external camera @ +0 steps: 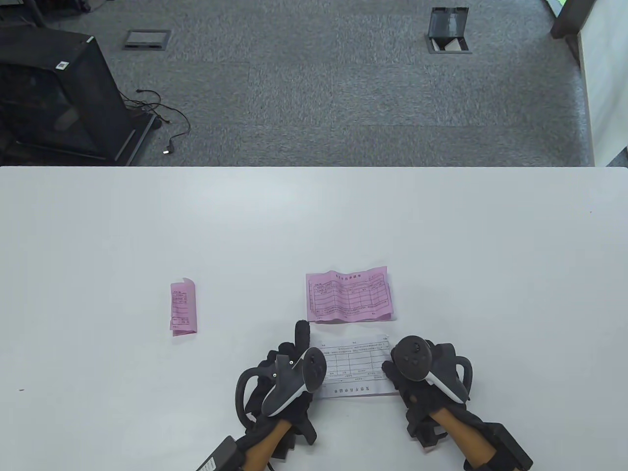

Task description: Unfold folded invoices and stack

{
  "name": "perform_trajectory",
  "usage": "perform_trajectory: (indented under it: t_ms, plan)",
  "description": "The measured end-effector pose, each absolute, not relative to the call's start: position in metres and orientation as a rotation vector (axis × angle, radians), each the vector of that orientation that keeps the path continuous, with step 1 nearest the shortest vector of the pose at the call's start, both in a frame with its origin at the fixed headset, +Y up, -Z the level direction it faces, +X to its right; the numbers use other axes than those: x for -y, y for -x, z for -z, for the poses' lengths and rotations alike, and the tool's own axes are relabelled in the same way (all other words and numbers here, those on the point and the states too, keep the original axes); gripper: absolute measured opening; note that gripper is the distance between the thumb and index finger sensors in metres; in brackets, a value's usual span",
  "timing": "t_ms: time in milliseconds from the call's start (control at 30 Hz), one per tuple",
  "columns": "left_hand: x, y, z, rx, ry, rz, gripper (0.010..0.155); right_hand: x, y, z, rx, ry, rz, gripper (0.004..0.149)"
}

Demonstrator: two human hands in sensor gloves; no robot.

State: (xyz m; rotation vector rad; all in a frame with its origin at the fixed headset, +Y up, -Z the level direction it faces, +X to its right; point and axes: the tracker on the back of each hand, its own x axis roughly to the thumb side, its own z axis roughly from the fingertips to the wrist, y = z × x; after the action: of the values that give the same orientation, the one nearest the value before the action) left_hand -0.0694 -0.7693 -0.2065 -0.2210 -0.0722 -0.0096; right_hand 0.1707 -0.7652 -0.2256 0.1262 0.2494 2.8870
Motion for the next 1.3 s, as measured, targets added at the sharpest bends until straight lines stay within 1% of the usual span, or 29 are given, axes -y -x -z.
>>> perform_trajectory:
  t_ms: [67,133,267,300,333,400,500,533,600,633,700,733,800,833,867,933,1033,1167,1300]
  plan:
    - [0.770,0.070,0.206,0.086,0.229,0.015,0.096,0.765,-0.170,0.225,-0.258,-0.124,-2.889,0.036]
    - [0.771,0.071,0.205,0.092,0.246,0.007,0.077,0.765,-0.170,0.225,-0.266,-0.132,-2.899,0.036]
    - [0.771,0.073,0.204,0.088,0.249,0.011,0.068,0.765,-0.170,0.225,-0.287,-0.140,-2.909,0.037]
    - [0.773,0.073,0.205,0.092,0.265,0.011,0.062,0.765,-0.170,0.225,-0.293,-0.140,-2.912,0.037]
    - [0.774,0.074,0.205,0.103,0.296,0.005,0.061,0.764,-0.170,0.225,-0.294,-0.136,-2.926,0.037]
    - [0.775,0.078,0.206,0.109,0.317,-0.030,0.064,0.764,-0.171,0.226,-0.298,-0.131,-2.946,0.037]
    - [0.778,0.084,0.208,0.134,0.433,-0.116,0.072,0.762,-0.174,0.227,-0.310,-0.116,-2.959,0.038]
    - [0.779,0.086,0.208,0.135,0.448,-0.122,0.074,0.760,-0.175,0.227,-0.318,-0.107,-2.963,0.038]
    - [0.779,0.088,0.209,0.146,0.429,-0.115,0.075,0.751,-0.181,0.230,-0.329,-0.068,-2.991,0.042]
    - [0.780,0.088,0.209,0.149,0.431,-0.115,0.074,0.745,-0.184,0.230,-0.286,-0.058,-3.006,0.044]
    - [0.779,0.087,0.210,0.153,0.448,-0.118,0.074,0.729,-0.189,0.228,-0.072,-0.055,-3.002,0.049]
    - [0.778,0.087,0.209,0.155,0.451,-0.117,0.074,0.720,-0.188,0.225,0.033,-0.127,-2.960,0.052]
    - [0.779,0.087,0.210,0.155,0.455,-0.117,0.074,0.714,-0.177,0.219,0.074,-0.273,-2.881,0.054]
    - [0.779,0.087,0.210,0.155,0.455,-0.119,0.074,0.715,-0.171,0.218,0.050,-0.333,-2.862,0.054]
    - [0.778,0.087,0.210,0.154,0.454,-0.120,0.074,0.718,-0.158,0.215,-0.016,-0.418,-2.853,0.054]
    - [0.779,0.087,0.210,0.155,0.448,-0.116,0.074,0.728,-0.131,0.213,-0.168,-0.520,-2.905,0.055]
    - [0.779,0.086,0.209,0.158,0.448,-0.111,0.073,0.743,-0.098,0.216,-0.261,-0.634,-2.965,0.056]
    - [0.778,0.086,0.209,0.160,0.450,-0.105,0.073,0.761,-0.070,0.219,-0.395,-0.698,-2.993,0.062]
    - [0.778,0.086,0.209,0.158,0.452,-0.105,0.074,0.772,-0.064,0.222,-0.474,-0.703,-3.028,0.064]
